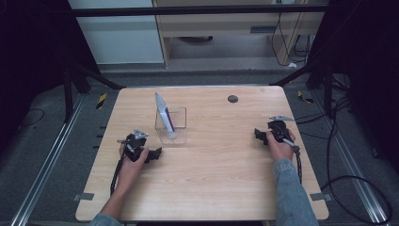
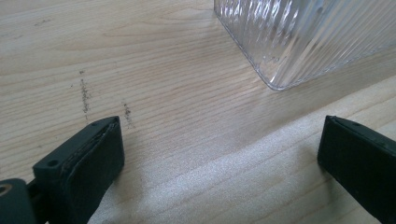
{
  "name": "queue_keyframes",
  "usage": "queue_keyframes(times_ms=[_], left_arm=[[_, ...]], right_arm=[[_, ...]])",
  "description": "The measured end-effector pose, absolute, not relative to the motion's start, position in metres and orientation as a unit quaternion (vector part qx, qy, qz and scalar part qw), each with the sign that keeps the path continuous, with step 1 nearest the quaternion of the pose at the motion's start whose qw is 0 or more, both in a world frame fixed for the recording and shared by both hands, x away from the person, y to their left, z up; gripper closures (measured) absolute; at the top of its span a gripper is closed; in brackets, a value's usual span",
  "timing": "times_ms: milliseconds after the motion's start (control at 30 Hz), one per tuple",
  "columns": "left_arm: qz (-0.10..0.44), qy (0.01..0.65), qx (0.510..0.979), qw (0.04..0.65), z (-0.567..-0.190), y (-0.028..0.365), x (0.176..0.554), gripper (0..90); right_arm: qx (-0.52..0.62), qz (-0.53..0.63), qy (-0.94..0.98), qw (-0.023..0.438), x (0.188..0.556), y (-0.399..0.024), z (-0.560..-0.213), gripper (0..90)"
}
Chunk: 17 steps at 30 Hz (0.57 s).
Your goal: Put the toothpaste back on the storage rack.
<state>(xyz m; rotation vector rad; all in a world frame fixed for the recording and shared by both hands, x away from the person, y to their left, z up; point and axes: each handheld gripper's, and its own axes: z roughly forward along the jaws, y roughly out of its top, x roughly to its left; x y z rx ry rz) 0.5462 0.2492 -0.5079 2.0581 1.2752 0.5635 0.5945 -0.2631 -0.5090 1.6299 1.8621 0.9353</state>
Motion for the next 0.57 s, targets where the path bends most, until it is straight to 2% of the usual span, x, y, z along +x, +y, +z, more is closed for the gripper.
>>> queue_keyframes(times_ms=[233,367,433,567], left_arm=[[0.215,0.486,0.784,0.322,-0.508,0.249,0.546,0.0],[0.215,0.486,0.784,0.322,-0.508,0.249,0.546,0.0],[0.215,0.486,0.784,0.322,-0.508,0.249,0.546,0.0],[0.214,0.485,0.784,0.322,-0.508,0.249,0.546,0.0]], right_arm=[[0.571,0.317,0.712,0.257,0.597,-0.256,-0.510,12.2],[0.548,0.326,0.730,0.245,0.595,-0.254,-0.510,11.4],[0.569,0.315,0.718,0.249,0.596,-0.252,-0.511,3.8],[0.605,0.298,0.691,0.260,0.594,-0.247,-0.511,0.8]])
